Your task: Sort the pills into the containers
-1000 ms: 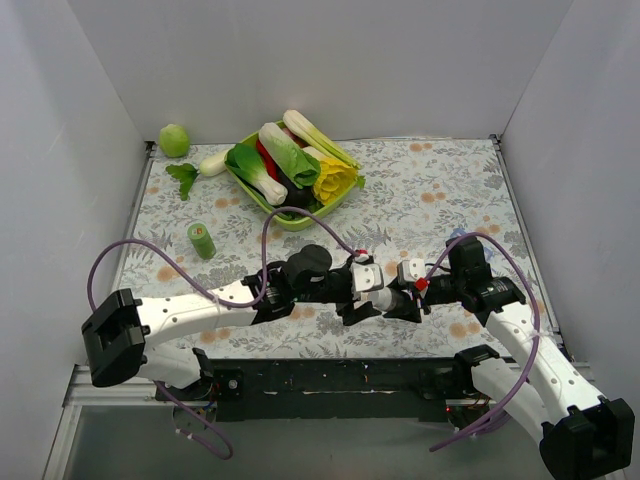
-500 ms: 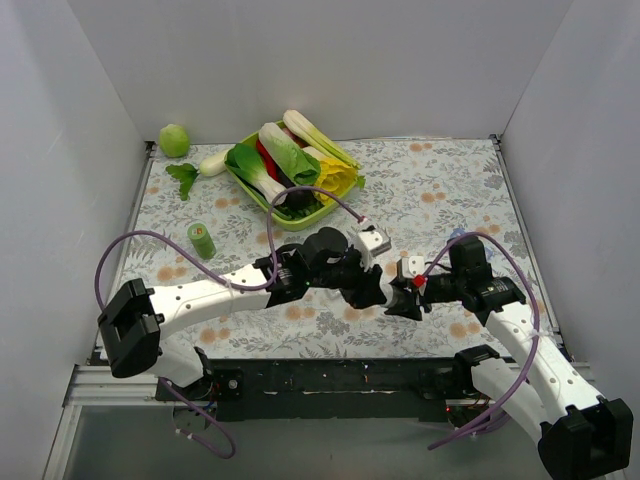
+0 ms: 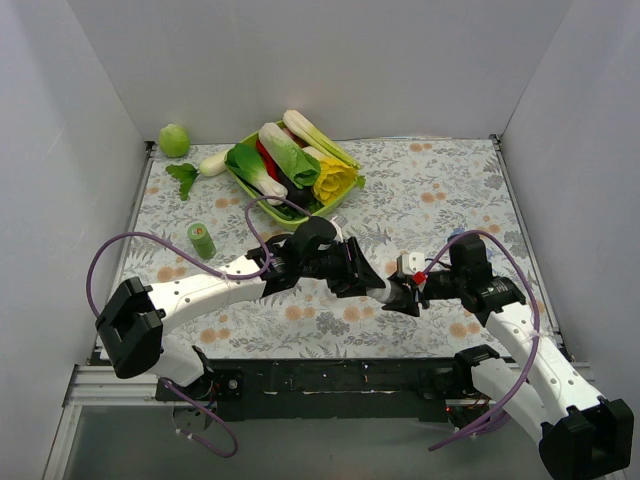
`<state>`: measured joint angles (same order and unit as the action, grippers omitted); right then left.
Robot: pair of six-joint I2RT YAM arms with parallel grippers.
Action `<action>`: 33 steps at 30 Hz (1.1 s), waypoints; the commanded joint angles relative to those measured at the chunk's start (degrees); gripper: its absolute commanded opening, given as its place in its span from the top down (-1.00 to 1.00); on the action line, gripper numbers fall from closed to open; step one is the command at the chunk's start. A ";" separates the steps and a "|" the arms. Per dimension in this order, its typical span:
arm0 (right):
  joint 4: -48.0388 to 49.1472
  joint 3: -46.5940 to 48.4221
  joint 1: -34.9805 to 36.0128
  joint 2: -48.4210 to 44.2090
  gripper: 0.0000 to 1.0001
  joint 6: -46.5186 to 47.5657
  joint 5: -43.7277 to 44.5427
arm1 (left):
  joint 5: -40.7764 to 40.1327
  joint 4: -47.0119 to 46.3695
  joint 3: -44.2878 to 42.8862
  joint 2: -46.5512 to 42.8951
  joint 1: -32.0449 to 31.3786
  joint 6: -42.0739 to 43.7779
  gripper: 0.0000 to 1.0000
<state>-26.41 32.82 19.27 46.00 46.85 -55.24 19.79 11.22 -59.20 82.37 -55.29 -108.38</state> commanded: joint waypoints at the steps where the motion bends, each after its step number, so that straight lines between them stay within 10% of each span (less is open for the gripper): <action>1: -0.22 -0.65 -0.63 -0.65 0.97 -0.18 1.37 | 0.16 2.75 -2.41 -3.96 0.79 -11.16 1.00; 7: -0.04 -0.74 -0.72 -0.47 0.97 -0.18 0.75 | 1.65 1.53 4.34 -8.01 2.55 -10.80 0.81; 11: -0.04 -0.83 -0.63 -0.65 0.97 -0.18 0.05 | 4.64 -6.79 8.57 -10.55 3.25 -9.22 -0.05; 16: -0.30 -0.91 -0.72 -0.73 0.97 -0.09 -0.30 | 7.10 -10.96 10.33 -12.23 4.05 -4.57 -0.65; 33: 1.72 -0.92 -1.34 -0.39 0.96 -1.41 7.14 | -8.54 5.91 21.05 -25.67 5.45 31.46 -0.83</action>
<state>-26.57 31.46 18.35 45.69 46.17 -52.18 15.73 13.30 -40.03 61.69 -50.04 -85.30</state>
